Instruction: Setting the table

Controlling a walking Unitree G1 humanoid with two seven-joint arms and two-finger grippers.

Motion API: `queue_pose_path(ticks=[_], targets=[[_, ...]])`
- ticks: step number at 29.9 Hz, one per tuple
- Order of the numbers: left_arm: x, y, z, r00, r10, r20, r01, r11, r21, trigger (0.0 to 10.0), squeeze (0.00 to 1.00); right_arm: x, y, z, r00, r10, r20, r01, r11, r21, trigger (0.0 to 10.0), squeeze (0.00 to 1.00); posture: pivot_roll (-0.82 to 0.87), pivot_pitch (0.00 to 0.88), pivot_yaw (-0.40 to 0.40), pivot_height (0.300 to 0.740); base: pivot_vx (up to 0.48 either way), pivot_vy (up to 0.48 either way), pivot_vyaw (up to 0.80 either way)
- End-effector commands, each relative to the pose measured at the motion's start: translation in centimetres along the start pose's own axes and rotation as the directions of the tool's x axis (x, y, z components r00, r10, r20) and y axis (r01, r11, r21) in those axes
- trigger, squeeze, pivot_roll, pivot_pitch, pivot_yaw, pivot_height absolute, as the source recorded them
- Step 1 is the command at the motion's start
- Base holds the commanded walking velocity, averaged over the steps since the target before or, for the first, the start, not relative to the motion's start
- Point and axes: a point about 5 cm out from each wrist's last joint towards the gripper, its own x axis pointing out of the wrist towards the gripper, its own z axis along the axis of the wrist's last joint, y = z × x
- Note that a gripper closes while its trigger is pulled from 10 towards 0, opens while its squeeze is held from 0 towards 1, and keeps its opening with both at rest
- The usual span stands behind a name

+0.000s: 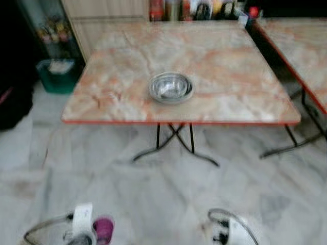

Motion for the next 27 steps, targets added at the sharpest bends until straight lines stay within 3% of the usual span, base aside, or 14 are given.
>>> queue_pose_path(ticks=[1,17,24,27], targets=[[-0.05,-0.35,-0.34,1.000,-0.004,-0.007,0.004,1.000,0.002,10.0,0.00,-0.22,-0.84,-0.72,0.999,-0.024,-0.026,0.024,1.000,0.000,10.0,0.00,-0.01,0.123,0.050,0.740,0.000,0.000,0.00],[-0.05,-0.69,-0.21,1.000,-0.029,0.011,0.030,0.999,-0.014,10.0,0.00,-0.21,-0.74,-0.69,1.000,-0.017,-0.023,0.017,1.000,0.001,10.0,0.00,-0.01,0.125,0.052,0.740,0.000,0.000,0.00],[-0.05,-0.66,-0.20,0.999,-0.029,0.013,0.029,0.999,-0.019,10.0,0.00,-0.20,-0.77,-0.73,0.999,-0.021,-0.029,0.021,1.000,0.011,10.0,0.00,0.00,0.129,0.050,0.740,0.263,0.000,0.00],[-0.07,-0.61,-0.29,1.000,-0.028,0.010,0.028,0.999,-0.021,10.0,0.00,-0.19,-0.78,-0.72,0.999,-0.017,-0.032,0.018,1.000,0.005,10.0,0.00,0.00,0.131,0.049,0.740,0.286,0.000,-0.77]])
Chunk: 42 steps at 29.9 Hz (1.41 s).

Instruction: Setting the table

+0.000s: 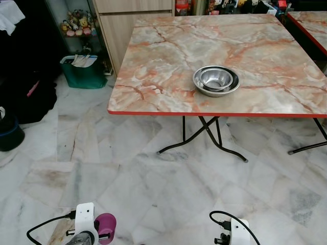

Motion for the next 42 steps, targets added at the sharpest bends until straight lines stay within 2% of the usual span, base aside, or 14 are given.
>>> queue_pose_path(ticks=[1,42], targets=[[0.04,-0.01,0.17,1.000,0.002,0.006,-0.002,1.000,-0.007,10.0,0.00,-0.12,-0.22,-0.48,1.000,-0.006,-0.017,0.006,1.000,0.003,10.0,0.00,0.00,0.131,0.049,0.740,0.289,0.000,-0.43],[-0.03,-0.30,-0.23,1.000,-0.013,-0.003,0.013,1.000,-0.018,10.0,0.00,-0.05,-0.30,-0.15,1.000,-0.005,-0.005,0.005,1.000,-0.004,10.0,0.00,0.00,0.150,0.043,0.740,0.295,0.000,0.00]])
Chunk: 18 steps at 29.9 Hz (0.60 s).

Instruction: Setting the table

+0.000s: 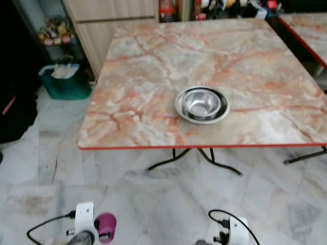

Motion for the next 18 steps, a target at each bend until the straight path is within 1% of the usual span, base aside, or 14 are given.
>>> queue_pose_path(ticks=[1,4,9,13,15,16,18], targets=[[-0.3,1.4,-0.6,0.999,0.034,-0.019,-0.034,0.999,0.002,10.0,0.00,0.0,0.7,-0.3,1.000,0.016,-0.010,-0.016,1.000,0.008,10.0,0.00,0.00,0.150,0.043,0.740,0.311,0.000,0.00],[-0.3,1.3,-0.6,0.999,0.027,-0.018,-0.027,1.000,0.010,10.0,0.00,0.0,0.7,-0.3,1.000,0.015,-0.012,-0.015,1.000,0.009,10.0,0.00,0.00,0.150,0.043,0.740,0.301,0.000,0.00],[-0.3,1.3,-0.6,1.000,0.025,-0.009,-0.025,1.000,0.011,10.0,0.00,0.0,0.7,-0.3,1.000,0.015,-0.013,-0.015,1.000,0.005,10.0,0.00,0.00,0.148,0.042,0.740,0.000,0.000,0.00],[-0.3,1.6,-0.3,0.999,0.049,0.018,-0.049,0.999,-0.014,10.0,0.00,0.0,0.7,-0.3,1.000,0.016,-0.014,-0.016,1.000,0.003,10.0,0.00,0.01,0.150,0.042,0.740,0.000,0.000,0.00],[-0.4,2.4,0.2,0.993,0.106,0.051,-0.104,0.994,-0.039,10.0,0.00,0.0,0.7,-0.3,1.000,0.017,-0.014,-0.016,1.000,0.001,10.0,0.00,0.01,0.150,0.041,0.740,0.000,0.000,0.00],[-0.5,3.7,0.9,0.977,0.193,0.086,-0.186,0.979,-0.078,10.0,0.00,0.0,0.7,-0.3,1.000,0.017,-0.014,-0.017,1.000,0.001,10.0,0.00,0.01,0.150,0.041,0.740,0.000,0.000,0.00],[-0.6,4.2,1.1,0.969,0.229,0.096,-0.220,0.971,-0.098,10.0,0.00,0.0,0.7,-0.3,1.000,0.017,-0.013,-0.017,1.000,0.001,10.0,0.00,0.01,0.150,0.041,0.740,0.000,0.000,0.00]])
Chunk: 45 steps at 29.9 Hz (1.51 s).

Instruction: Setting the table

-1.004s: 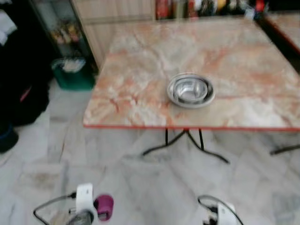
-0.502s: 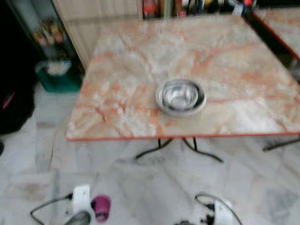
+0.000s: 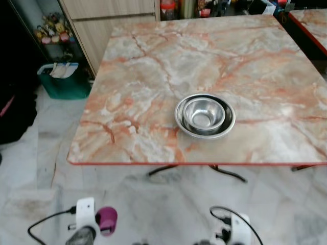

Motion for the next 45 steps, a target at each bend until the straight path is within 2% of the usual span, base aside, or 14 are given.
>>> queue_pose_path(ticks=[1,2,4,7,11,14,15,17,20,24,25,30,35,45], targets=[[-0.2,2.5,0.1,0.993,0.119,0.016,-0.118,0.993,-0.022,10.0,0.00,-0.2,0.5,-1.2,0.999,0.012,-0.038,-0.012,1.000,0.006,10.0,0.00,0.01,0.150,0.041,0.740,0.000,0.000,0.00],[-0.1,4.2,1.6,0.971,0.227,0.071,-0.223,0.973,-0.056,10.0,0.00,-0.2,0.5,-1.1,0.999,0.012,-0.038,-0.012,1.000,0.005,10.0,0.00,0.01,0.149,0.039,0.740,0.000,0.000,0.00],[-0.1,4.9,2.3,0.958,0.269,0.094,-0.263,0.962,-0.072,10.0,0.00,-0.2,0.5,-1.1,0.999,0.013,-0.039,-0.013,1.000,0.004,10.0,0.00,0.02,0.147,0.039,0.740,0.000,0.000,0.00],[-0.2,7.2,5.8,0.872,0.440,0.214,-0.423,0.898,-0.122,10.0,0.00,-0.2,0.5,-1.1,0.999,0.015,-0.038,-0.015,1.000,0.002,10.0,0.00,0.02,0.147,0.038,0.740,0.000,0.000,0.00],[-0.8,8.7,10.7,0.755,0.524,0.393,-0.498,0.849,-0.175,10.0,0.00,-0.2,0.5,-1.1,0.999,0.016,-0.039,-0.016,1.000,0.000,10.0,0.00,0.02,0.146,0.037,0.740,0.000,0.000,0.00],[-1.3,8.8,13.9,0.687,0.519,0.509,-0.511,0.843,-0.170,10.0,0.00,-0.2,0.5,-1.1,0.999,0.017,-0.039,-0.017,1.000,-0.001,10.0,0.00,0.02,0.146,0.037,0.740,0.000,0.000,0.00],[-1.8,8.7,16.6,0.622,0.518,0.587,-0.524,0.833,-0.178,10.0,0.00,-0.2,0.5,-1.1,0.999,0.017,-0.039,-0.017,1.000,-0.002,10.0,0.00,0.02,0.148,0.035,0.740,0.000,0.000,0.00],[-2.3,8.6,18.3,0.574,0.519,0.633,-0.528,0.826,-0.197,10.0,0.00,-0.2,0.5,-1.1,0.999,0.016,-0.039,-0.017,1.000,-0.002,10.0,0.00,0.02,0.148,0.035,0.740,0.000,0.000,0.00],[-3.8,6.7,23.3,0.485,0.417,0.768,-0.419,0.882,-0.215,10.0,0.00,-0.2,0.4,-1.1,0.999,0.016,-0.040,-0.016,1.000,-0.003,10.0,0.00,0.02,0.148,0.034,0.740,0.000,0.000,0.00],[-5.3,3.1,27.5,0.441,0.264,0.858,-0.239,0.956,-0.172,10.0,0.00,-0.2,0.4,-1.1,0.999,0.014,-0.039,-0.014,1.000,-0.003,10.0,0.00,0.01,0.150,0.034,0.740,0.000,0.000,0.00],[-5.9,1.1,28.9,0.441,0.183,0.879,-0.111,0.983,-0.149,10.0,0.00,-0.2,0.4,-1.1,0.999,0.014,-0.038,-0.014,1.000,-0.003,10.0,0.00,0.01,0.150,0.034,0.740,0.000,0.000,0.00],[-6.5,-1.6,29.9,0.448,0.081,0.891,0.038,0.993,-0.109,10.0,0.00,-0.2,0.4,-1.1,0.999,0.013,-0.039,-0.013,1.000,-0.002,10.0,0.00,0.01,0.152,0.034,0.740,0.000,0.000,0.00],[-8.2,-7.1,31.2,0.463,-0.156,0.872,0.395,0.918,-0.046,10.0,0.00,-0.2,0.3,-1.2,0.999,0.010,-0.040,-0.010,1.000,0.001,10.0,0.00,0.01,0.156,0.035,0.740,0.000,0.000,0.00],[-9.2,-11.5,31.2,0.449,-0.342,0.825,0.586,0.810,0.017,10.0,0.00,-0.2,0.3,-1.3,0.999,0.003,-0.051,-0.003,1.000,0.003,10.0,0.00,0.01,0.157,0.038,0.740,0.000,0.000,0.00]])
